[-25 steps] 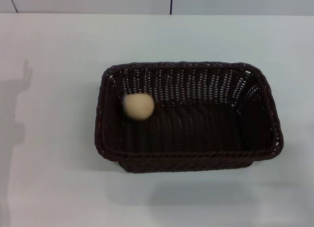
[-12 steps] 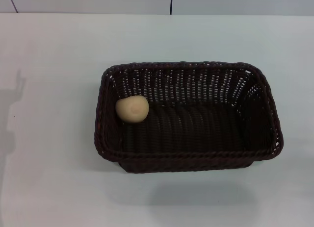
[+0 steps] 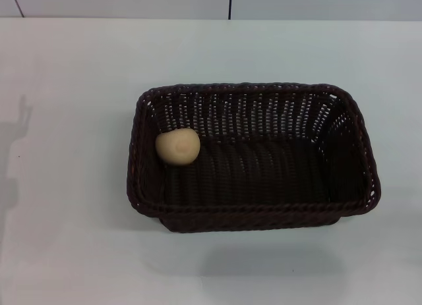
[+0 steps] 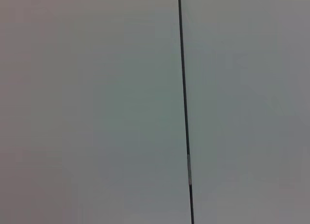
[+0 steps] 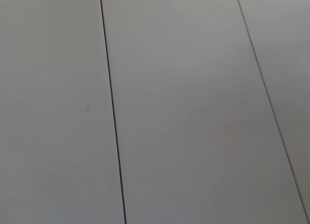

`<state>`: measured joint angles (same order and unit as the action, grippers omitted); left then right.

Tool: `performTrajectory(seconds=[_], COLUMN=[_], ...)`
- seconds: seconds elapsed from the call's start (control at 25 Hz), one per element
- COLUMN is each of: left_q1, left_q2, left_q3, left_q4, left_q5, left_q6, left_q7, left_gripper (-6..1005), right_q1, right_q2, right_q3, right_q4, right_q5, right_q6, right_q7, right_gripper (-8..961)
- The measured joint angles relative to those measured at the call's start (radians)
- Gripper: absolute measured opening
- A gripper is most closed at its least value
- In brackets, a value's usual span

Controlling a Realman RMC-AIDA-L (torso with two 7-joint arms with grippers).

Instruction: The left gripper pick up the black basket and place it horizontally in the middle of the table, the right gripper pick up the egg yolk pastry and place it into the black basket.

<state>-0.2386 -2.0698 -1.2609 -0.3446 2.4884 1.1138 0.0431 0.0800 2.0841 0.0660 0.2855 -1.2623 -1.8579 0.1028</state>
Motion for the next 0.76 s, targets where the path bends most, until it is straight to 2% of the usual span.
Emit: performTrajectory(seconds=[0.76], left_q1=[0.000], left_q2=[-0.003], left_q3=[0.013], left_q4=[0.006], left_q5=[-0.001], left_q6=[0.004], left_q7=[-0.002], left_gripper=[782], right_q1=[0.001], right_q2=[0.001], right_q3=[0.000], right_q4=[0.001], right_q5=[0.000], right_q6=[-0.001], right_q7=[0.000], right_gripper=[843])
